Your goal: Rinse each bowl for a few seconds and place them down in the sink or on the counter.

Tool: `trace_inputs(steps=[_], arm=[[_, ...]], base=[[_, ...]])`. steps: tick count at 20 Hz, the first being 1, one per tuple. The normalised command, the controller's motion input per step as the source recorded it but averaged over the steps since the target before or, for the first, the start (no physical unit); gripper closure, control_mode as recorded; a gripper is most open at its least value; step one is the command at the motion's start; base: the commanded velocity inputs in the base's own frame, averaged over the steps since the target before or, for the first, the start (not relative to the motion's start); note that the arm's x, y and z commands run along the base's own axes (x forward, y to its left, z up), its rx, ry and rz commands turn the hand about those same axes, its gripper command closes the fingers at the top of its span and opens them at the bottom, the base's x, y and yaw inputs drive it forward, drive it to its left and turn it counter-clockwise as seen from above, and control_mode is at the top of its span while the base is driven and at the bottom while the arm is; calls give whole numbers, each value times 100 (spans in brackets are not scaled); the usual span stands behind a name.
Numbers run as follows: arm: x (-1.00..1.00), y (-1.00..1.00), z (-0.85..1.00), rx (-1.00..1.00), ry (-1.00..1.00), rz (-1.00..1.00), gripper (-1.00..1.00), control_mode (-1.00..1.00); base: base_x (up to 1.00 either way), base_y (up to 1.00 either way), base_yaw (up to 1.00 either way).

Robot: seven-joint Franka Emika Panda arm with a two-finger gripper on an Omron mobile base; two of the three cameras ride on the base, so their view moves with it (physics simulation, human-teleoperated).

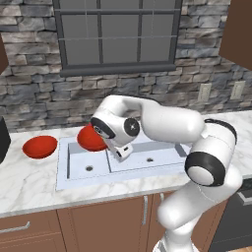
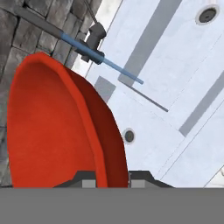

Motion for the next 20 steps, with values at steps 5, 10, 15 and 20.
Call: trace_inputs(steps=[5,10,15,20], arm=[[-21,28,43,-18,-8,16,100,-100],[-13,30,40,-16,-1,17,100,-100],[-10,41,35,-10,4,18,100,-100],[-22,38,23,-8,5,16,100,-100]], base=[[0,0,0],[0,0,0],[0,0,0],[0,0,0]])
